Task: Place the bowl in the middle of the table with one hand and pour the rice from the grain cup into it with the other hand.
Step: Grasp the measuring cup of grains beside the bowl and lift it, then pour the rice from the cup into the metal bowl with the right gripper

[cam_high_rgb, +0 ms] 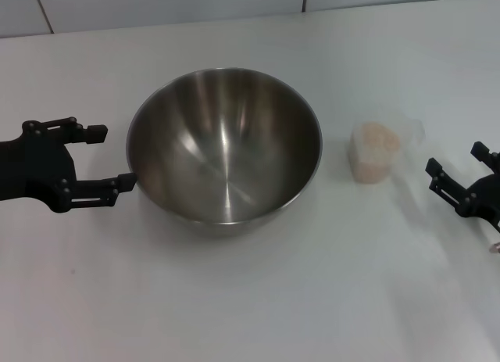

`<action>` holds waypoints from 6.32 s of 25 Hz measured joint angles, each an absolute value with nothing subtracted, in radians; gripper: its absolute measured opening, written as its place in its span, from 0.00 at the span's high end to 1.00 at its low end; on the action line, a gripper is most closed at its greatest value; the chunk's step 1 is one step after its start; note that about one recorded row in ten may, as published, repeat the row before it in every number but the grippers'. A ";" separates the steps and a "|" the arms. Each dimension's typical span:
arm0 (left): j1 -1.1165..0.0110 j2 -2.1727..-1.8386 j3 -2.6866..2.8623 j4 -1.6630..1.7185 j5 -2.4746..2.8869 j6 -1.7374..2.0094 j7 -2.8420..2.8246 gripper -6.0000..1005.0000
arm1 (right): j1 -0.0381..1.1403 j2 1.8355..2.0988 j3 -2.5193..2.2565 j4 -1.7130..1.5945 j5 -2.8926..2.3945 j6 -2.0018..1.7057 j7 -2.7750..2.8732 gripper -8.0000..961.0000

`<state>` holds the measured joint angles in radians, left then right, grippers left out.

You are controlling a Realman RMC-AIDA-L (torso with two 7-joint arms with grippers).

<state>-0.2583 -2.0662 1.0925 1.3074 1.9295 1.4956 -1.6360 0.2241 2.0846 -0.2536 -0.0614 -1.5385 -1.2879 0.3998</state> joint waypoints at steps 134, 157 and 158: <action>-0.310 -2.066 1.141 1.296 2.003 1.496 -1.662 0.18 | 0.638 2.092 -0.113 0.457 -1.785 -1.345 -2.603 0.98; -0.303 -2.065 1.141 1.303 2.003 1.503 -1.664 0.18 | 0.453 2.092 0.269 0.760 -1.897 -1.400 -1.587 0.98; -0.303 -2.065 1.140 1.303 2.003 1.503 -1.664 0.18 | 0.440 2.091 0.284 0.765 -1.897 -1.402 -1.515 0.98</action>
<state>-0.3028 -2.0647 1.1403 1.3026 2.0033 1.5033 -1.6644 0.4397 2.0906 0.2841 0.7650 -1.8974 -1.4025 -1.5149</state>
